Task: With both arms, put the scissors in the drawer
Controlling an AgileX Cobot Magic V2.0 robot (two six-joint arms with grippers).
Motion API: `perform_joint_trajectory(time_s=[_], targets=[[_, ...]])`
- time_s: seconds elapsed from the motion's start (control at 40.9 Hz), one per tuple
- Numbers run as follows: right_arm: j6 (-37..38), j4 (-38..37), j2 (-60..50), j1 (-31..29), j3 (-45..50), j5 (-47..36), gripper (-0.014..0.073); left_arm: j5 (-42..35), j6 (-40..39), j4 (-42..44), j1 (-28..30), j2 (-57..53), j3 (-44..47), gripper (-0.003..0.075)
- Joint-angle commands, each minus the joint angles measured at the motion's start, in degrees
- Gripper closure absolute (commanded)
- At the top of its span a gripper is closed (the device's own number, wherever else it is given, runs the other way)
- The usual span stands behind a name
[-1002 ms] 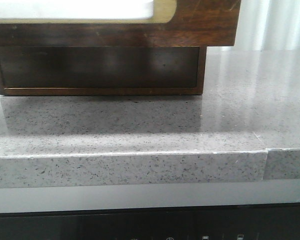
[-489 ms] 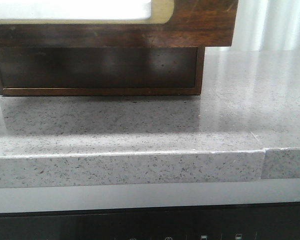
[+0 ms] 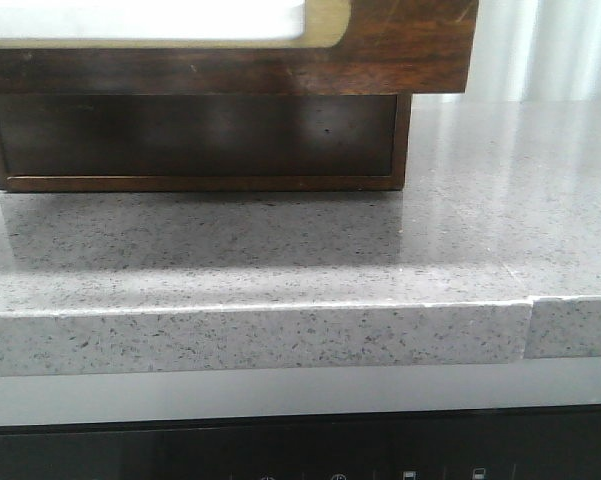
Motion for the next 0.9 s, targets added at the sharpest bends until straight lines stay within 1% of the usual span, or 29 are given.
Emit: perform_joint_trajectory(time_s=[0.0,0.171,0.391,0.44,0.464,0.513,0.636,0.733,0.831,0.88], targets=[[0.4,-1.4,-4.1,0.1,1.7,-4.8,0.0249,-5.0,-0.4,-0.1,-0.4,0.4,-1.4,0.0208],[0.4,-3.0,-8.6,0.1,3.6,-5.0,0.0249,-5.0,-0.4,-0.1,-0.4,0.4,-1.4,0.0208],[0.4,-3.0,-9.0,0.1,3.8,-4.1,0.0252,-5.0,-0.4,-0.1,-0.4,0.4,-1.4,0.0209],[0.4,-3.0,-9.0,0.1,3.8,-3.9,0.0278,-5.0,-0.4,-0.1,-0.4,0.4,-1.4,0.0226],[0.4,-3.0,-9.0,0.1,3.8,-3.8,0.0308,-5.0,-0.4,-0.1,-0.4,0.4,-1.4,0.0241],[0.4,-3.0,-9.0,0.1,3.8,-3.6,0.0379,-5.0,-0.4,-0.3,-0.4,0.4,-1.4,0.0293],[0.4,-3.0,-9.0,0.1,3.8,-3.6,0.0583,-5.0,-0.4,-0.4,-0.4,0.4,-1.4,0.0483],[0.4,-3.0,-9.0,0.1,3.8,-3.6,0.0708,-5.0,-0.4,-0.4,-0.4,0.4,-1.4,0.0617],[0.4,-3.0,-9.0,0.1,3.8,-3.3,0.0710,-5.0,-0.4,-0.4,-0.4,0.4,-1.4,0.0730],[0.4,-3.0,-9.0,0.1,3.8,-3.1,0.0710,-5.0,-0.4,-0.4,-0.4,0.4,-1.4,0.0741]])
